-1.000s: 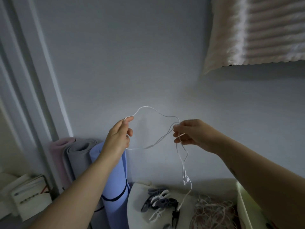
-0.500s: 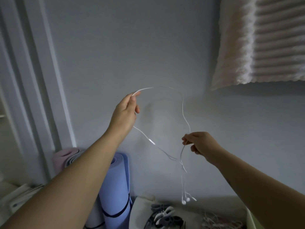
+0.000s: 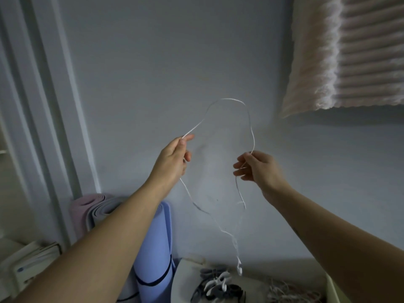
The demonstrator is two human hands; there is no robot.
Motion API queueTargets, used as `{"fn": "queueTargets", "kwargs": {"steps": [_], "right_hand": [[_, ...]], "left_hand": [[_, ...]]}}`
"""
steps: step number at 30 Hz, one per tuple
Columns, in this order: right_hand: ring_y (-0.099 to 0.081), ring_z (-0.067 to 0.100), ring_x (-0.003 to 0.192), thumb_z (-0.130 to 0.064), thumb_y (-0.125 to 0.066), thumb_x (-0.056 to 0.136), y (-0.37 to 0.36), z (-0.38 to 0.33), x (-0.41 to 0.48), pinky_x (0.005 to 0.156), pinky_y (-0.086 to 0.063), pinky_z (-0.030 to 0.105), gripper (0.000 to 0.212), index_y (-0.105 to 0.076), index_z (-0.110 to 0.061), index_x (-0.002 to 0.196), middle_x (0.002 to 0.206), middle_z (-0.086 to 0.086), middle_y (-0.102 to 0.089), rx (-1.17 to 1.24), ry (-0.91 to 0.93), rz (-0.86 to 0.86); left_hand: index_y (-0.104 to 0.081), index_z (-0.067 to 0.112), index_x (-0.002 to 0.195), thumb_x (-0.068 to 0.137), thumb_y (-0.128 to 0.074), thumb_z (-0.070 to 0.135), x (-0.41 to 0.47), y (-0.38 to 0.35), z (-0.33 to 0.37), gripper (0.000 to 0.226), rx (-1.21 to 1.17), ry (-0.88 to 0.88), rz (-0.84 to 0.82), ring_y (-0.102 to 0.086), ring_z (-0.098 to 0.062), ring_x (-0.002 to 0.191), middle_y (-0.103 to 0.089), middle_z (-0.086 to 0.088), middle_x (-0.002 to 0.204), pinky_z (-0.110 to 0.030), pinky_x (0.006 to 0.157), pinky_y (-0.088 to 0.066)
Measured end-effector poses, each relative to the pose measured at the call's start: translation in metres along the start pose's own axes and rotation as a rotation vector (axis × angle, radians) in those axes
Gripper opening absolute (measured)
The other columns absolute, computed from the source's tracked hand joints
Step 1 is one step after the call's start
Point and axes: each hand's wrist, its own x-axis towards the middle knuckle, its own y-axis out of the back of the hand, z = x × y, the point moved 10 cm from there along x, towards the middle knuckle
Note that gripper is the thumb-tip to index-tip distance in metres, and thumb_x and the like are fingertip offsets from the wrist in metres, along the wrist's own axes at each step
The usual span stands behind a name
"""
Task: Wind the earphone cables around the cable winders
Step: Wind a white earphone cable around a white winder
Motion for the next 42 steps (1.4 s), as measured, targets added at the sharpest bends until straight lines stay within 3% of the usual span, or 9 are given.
{"fn": "queueTargets", "kwargs": {"steps": [6, 16, 19, 22, 25, 30, 35, 39, 42], "right_hand": [[-0.063, 0.016, 0.081, -0.013, -0.041, 0.100, -0.007, -0.019, 0.002, 0.069, -0.054, 0.030, 0.030, -0.062, -0.012, 0.079, 0.086, 0.005, -0.064, 0.058, 0.120, -0.012], [-0.065, 0.014, 0.077, -0.011, -0.040, 0.100, -0.001, -0.034, 0.005, 0.059, -0.051, 0.021, 0.029, -0.062, -0.014, 0.082, 0.083, 0.003, -0.066, 0.082, 0.230, 0.090], [-0.066, 0.015, 0.075, -0.011, -0.040, 0.100, -0.012, -0.037, 0.004, 0.062, -0.052, 0.024, 0.029, -0.062, -0.015, 0.081, 0.080, 0.002, -0.068, 0.089, 0.232, 0.027], [-0.066, 0.010, 0.077, -0.012, -0.041, 0.100, -0.014, -0.044, 0.002, 0.070, -0.054, 0.025, 0.029, -0.063, -0.019, 0.081, 0.081, -0.003, -0.068, 0.055, 0.289, 0.044], [-0.067, 0.016, 0.073, -0.012, -0.042, 0.100, -0.023, -0.050, 0.000, 0.073, -0.054, 0.031, 0.028, -0.064, -0.018, 0.082, 0.073, -0.001, -0.070, 0.068, 0.290, -0.011], [-0.063, 0.019, 0.097, -0.027, -0.048, 0.096, -0.015, -0.067, 0.002, 0.094, -0.049, 0.046, 0.022, -0.067, -0.029, 0.085, 0.096, -0.009, -0.068, -0.038, 0.427, 0.067], [-0.062, 0.016, 0.093, -0.023, -0.045, 0.098, -0.002, -0.043, 0.008, 0.089, -0.051, 0.046, 0.025, -0.065, -0.025, 0.084, 0.093, -0.005, -0.068, -0.156, 0.320, 0.111], [-0.061, 0.014, 0.071, -0.016, -0.047, 0.095, 0.003, 0.006, 0.007, 0.069, -0.047, 0.029, 0.021, -0.064, -0.019, 0.084, 0.090, 0.002, -0.069, -0.338, 0.112, 0.046], [-0.058, 0.014, 0.064, -0.011, -0.050, 0.093, 0.014, 0.046, -0.001, 0.057, -0.044, 0.020, 0.015, -0.065, -0.014, 0.091, 0.086, 0.002, -0.068, -0.515, -0.059, -0.045]], "left_hand": [[-0.058, 0.034, 0.113, 0.106, -0.032, 0.029, 0.000, 0.006, -0.008, 0.027, 0.072, 0.015, 0.008, -0.027, -0.003, 0.041, -0.045, 0.002, 0.069, -0.017, 0.044, -0.026], [-0.058, 0.034, 0.117, 0.105, -0.032, 0.029, 0.002, 0.030, -0.017, 0.029, 0.174, -0.001, 0.078, -0.032, -0.009, 0.050, -0.048, 0.003, 0.071, -0.025, 0.054, -0.031], [-0.058, 0.035, 0.114, 0.105, -0.032, 0.029, 0.004, 0.033, -0.020, 0.028, 0.163, -0.005, 0.091, -0.031, -0.007, 0.048, -0.048, 0.003, 0.071, -0.023, 0.052, -0.031], [-0.058, 0.035, 0.114, 0.105, -0.032, 0.028, 0.005, 0.033, -0.024, 0.028, 0.157, 0.000, 0.086, -0.031, -0.005, 0.045, -0.048, 0.003, 0.070, -0.022, 0.051, -0.030], [-0.058, 0.034, 0.114, 0.105, -0.032, 0.027, 0.005, 0.033, -0.026, 0.028, 0.158, 0.005, 0.083, -0.031, -0.006, 0.045, -0.047, 0.003, 0.070, -0.020, 0.048, -0.031], [-0.059, 0.032, 0.115, 0.105, -0.032, 0.028, 0.005, 0.036, -0.029, 0.029, 0.138, 0.021, 0.079, -0.030, -0.006, 0.043, -0.048, 0.003, 0.069, -0.021, 0.049, -0.029], [-0.059, 0.030, 0.115, 0.106, -0.032, 0.028, 0.003, 0.038, -0.027, 0.029, 0.052, 0.040, 0.096, -0.028, -0.004, 0.041, -0.046, 0.002, 0.068, -0.017, 0.043, -0.027], [-0.060, 0.036, 0.103, 0.106, -0.032, 0.027, 0.000, 0.035, -0.024, 0.029, 0.006, 0.050, 0.071, -0.027, -0.003, 0.040, -0.043, 0.002, 0.067, -0.016, 0.042, -0.025], [-0.062, 0.032, 0.108, 0.105, -0.034, 0.027, -0.005, 0.032, -0.027, 0.028, 0.051, 0.066, 0.040, -0.028, -0.003, 0.041, -0.041, 0.003, 0.065, -0.015, 0.042, -0.026]]}}
